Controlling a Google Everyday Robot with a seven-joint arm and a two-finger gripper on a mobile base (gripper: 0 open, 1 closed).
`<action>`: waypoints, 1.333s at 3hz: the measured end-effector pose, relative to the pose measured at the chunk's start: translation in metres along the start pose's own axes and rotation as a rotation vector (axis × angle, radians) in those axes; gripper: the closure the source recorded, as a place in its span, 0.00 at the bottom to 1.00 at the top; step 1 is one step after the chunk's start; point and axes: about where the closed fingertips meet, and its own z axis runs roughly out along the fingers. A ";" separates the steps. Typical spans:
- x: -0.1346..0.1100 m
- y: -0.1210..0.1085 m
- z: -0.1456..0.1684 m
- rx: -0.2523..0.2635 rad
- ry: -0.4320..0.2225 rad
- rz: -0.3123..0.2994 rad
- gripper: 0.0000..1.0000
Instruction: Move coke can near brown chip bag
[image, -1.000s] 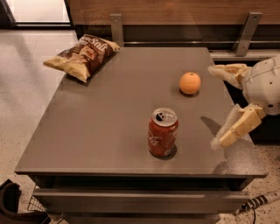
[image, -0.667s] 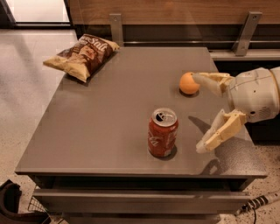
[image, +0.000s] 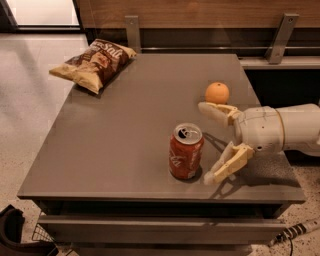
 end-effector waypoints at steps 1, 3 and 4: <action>0.005 0.005 0.002 0.003 -0.075 -0.004 0.00; -0.008 0.017 0.009 0.009 -0.137 -0.029 0.00; -0.004 0.017 0.020 0.008 -0.075 -0.018 0.15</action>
Offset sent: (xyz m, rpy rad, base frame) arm -0.0185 -0.0065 0.0017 0.1910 -0.0565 -0.0064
